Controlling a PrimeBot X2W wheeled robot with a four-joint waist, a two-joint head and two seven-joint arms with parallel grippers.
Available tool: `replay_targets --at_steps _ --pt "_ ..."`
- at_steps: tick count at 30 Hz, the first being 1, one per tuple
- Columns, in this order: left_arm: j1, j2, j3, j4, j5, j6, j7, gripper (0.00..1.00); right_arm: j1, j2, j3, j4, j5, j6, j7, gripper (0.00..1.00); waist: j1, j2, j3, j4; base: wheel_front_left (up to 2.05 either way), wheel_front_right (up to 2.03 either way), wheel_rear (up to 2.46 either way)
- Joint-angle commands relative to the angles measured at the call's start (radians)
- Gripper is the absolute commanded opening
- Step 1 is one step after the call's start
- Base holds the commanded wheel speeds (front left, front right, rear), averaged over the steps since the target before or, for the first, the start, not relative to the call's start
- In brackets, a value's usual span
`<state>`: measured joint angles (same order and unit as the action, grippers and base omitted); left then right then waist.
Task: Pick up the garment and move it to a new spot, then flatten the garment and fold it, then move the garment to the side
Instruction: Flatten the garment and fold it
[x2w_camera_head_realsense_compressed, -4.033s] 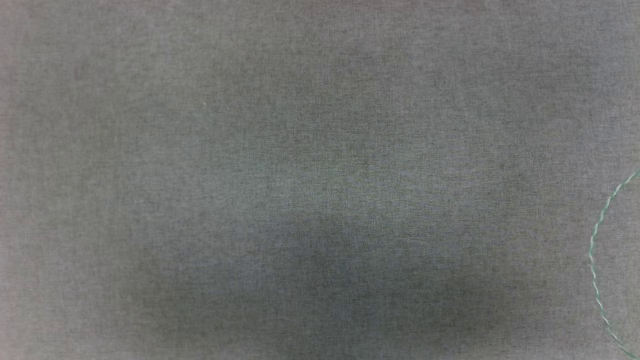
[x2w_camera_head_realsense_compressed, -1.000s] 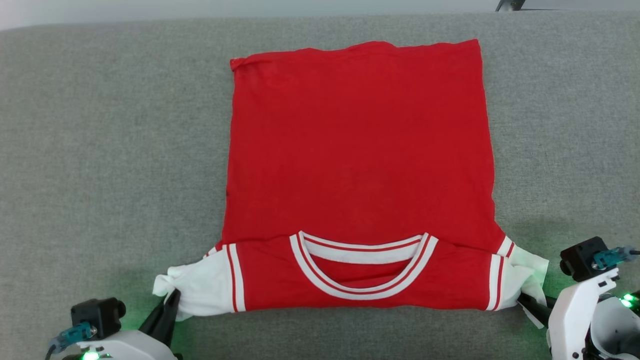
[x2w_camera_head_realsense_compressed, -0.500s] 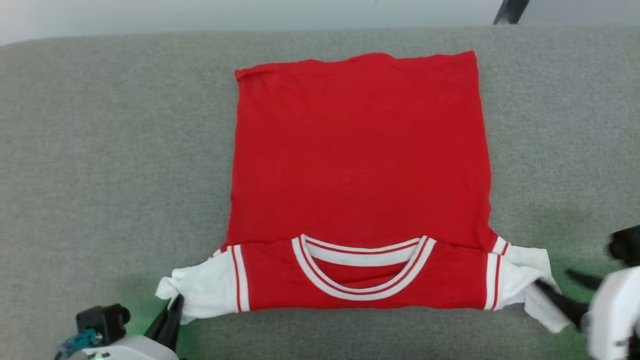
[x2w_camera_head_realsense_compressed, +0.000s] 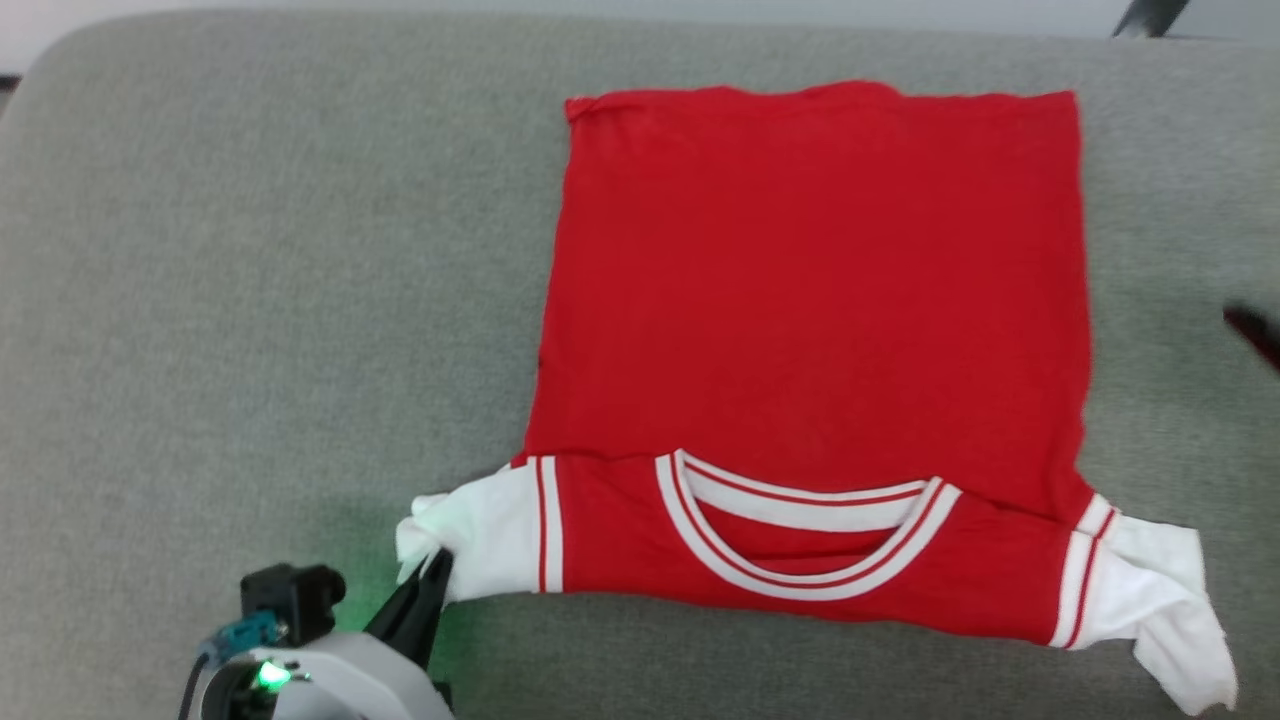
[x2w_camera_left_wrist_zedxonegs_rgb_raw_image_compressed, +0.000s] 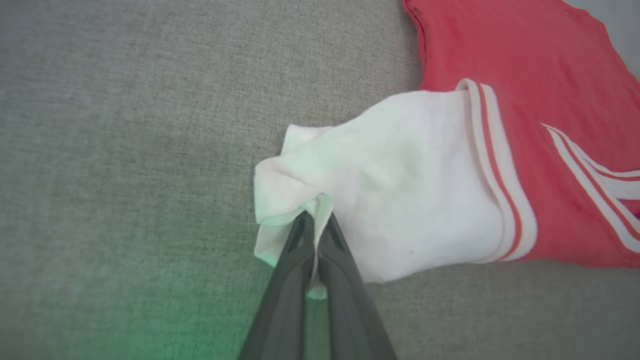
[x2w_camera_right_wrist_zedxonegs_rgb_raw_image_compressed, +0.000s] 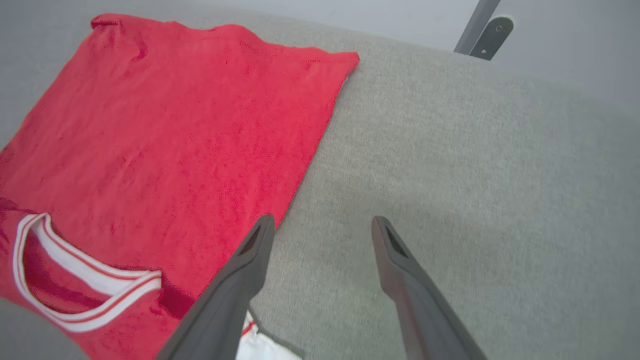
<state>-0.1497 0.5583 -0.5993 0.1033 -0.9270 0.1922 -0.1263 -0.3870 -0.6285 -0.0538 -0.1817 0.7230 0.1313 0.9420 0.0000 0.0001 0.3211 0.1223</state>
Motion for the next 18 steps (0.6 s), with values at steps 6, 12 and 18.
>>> replay_targets --at_steps 6,12,18 --pt "-0.089 -0.034 -0.034 0.026 0.034 -0.04 0.013 0.0 -0.408 0.052 0.167 0.31 -0.16 -0.001 -0.013 1.0 0.0 -0.0001 0.13 0.101 0.0 0.0 0.0" --pt "-0.183 -0.079 -0.059 0.115 0.046 -0.092 0.01 0.0 -0.795 0.1 0.235 0.778 -0.336 -0.001 -0.012 1.0 0.0 -0.0001 0.263 0.17 0.0 0.0 0.0" --pt "-0.204 -0.09 -0.058 0.175 0.042 -0.107 0.001 0.0 -0.839 0.145 0.257 0.945 -0.368 -0.001 0.02 1.0 0.0 -0.0001 0.285 0.175 0.0 0.0 0.0"
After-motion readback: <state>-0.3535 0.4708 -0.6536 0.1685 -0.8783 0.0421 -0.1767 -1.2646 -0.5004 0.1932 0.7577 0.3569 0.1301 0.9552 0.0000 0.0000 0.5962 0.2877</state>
